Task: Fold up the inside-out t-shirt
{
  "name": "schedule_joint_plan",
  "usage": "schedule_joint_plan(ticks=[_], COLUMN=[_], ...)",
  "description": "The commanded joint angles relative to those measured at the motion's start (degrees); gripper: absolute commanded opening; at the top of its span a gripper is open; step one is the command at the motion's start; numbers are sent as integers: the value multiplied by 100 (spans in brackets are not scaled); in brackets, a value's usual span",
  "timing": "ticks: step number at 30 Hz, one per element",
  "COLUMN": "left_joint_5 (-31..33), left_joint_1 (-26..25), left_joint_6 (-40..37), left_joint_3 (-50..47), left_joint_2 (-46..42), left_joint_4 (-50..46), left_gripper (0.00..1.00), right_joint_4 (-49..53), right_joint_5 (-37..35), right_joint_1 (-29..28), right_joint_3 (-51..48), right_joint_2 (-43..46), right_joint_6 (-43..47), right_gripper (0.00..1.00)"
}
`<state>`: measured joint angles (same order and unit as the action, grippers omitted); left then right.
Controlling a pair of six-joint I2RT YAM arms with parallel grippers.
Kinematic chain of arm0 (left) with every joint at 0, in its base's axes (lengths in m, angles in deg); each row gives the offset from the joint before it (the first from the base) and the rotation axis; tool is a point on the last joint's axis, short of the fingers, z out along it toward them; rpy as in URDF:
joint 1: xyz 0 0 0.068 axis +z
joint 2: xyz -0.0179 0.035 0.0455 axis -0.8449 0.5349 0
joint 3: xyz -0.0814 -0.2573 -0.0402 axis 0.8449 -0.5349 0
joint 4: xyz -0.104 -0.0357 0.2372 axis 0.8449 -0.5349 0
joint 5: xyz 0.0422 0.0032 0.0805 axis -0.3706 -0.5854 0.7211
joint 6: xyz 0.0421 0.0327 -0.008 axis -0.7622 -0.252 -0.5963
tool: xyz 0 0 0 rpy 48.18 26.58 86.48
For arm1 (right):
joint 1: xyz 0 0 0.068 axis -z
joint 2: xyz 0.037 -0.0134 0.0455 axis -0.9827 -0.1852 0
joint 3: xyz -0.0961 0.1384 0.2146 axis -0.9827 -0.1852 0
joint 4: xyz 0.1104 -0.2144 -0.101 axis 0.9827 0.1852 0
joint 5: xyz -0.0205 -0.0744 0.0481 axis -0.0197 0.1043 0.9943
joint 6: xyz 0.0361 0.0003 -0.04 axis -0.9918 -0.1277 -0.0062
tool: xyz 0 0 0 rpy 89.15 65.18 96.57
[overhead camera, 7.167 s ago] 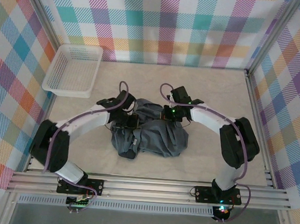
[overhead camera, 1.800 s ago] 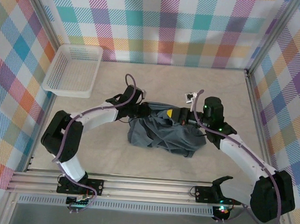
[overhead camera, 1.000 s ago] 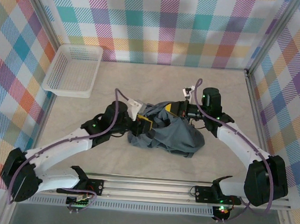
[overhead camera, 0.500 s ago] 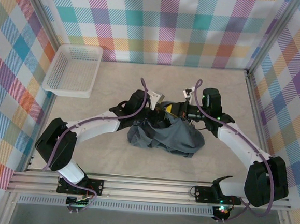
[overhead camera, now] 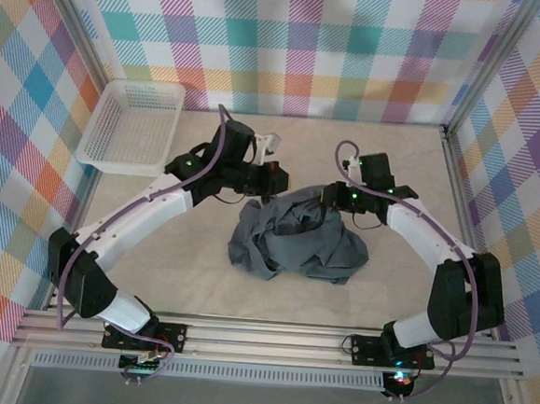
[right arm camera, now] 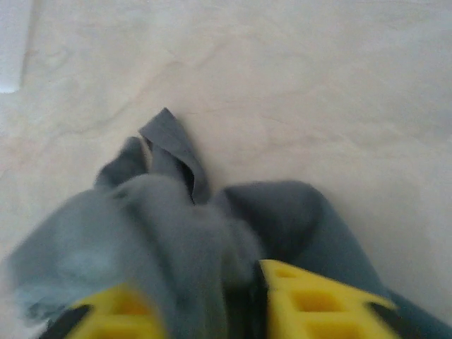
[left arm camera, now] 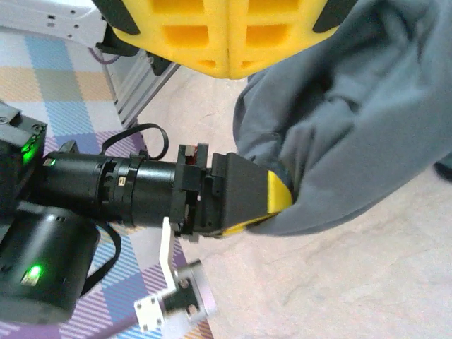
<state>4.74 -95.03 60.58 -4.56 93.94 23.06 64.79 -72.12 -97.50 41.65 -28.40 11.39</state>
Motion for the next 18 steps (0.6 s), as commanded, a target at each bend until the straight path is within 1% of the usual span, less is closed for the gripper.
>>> schedule_joint_plan(ticks=[1, 4, 6, 8, 10, 11, 12, 13, 14, 16, 17, 18], left_joint_5=[122, -31, -104, 491, 991, 1130, 1183, 1086, 923, 875, 882, 918], left_joint_1=[44, 45, 36, 2, -33, -32, -33, -41, -66, -141, -169, -177], left_joint_6=[269, 280, 167, -167, -500, -553, -556, -543, -522, -416, -393, -374], left_joint_3=[229, 134, 19, -8, -68, -89, -67, -1, 37, 55, 118, 182], left_joint_2=[-113, -79, -38, 89, 305, 482, 662, 869, 1062, 1330, 1490, 1635], left_joint_4=[-728, -483, -287, -561, -760, -791, -836, -858, -747, -497, -400, -352], left_gripper=[0, 0, 0, 0, 0, 3, 8, 15, 25, 39, 42, 44], right_joint_4=[29, -547, -596, -439, -201, 4, 226, 480, 638, 585, 431, 279], right_joint_5=[-64, -7, -40, -142, -347, -476, -598, -724, -835, -882, -785, -670], right_joint_1=[-41, -257, -372, -440, -459, -459, -461, -459, -463, -468, -468, -468], right_joint_3=[-271, -926, -1074, -1038, -920, -770, -593, -350, -150, 31, 57, 71], right_joint_2=[1282, 2352, 2683, 2658, 2309, 2014, 1730, 1378, 1038, 506, 277, 82], right_joint_6=[73, 44, 43, 2, -172, -281, -374, -453, -444, -326, -249, -198], right_gripper=[43, 45, 47, 48, 48, 48, 48, 48, 49, 50, 51, 53])
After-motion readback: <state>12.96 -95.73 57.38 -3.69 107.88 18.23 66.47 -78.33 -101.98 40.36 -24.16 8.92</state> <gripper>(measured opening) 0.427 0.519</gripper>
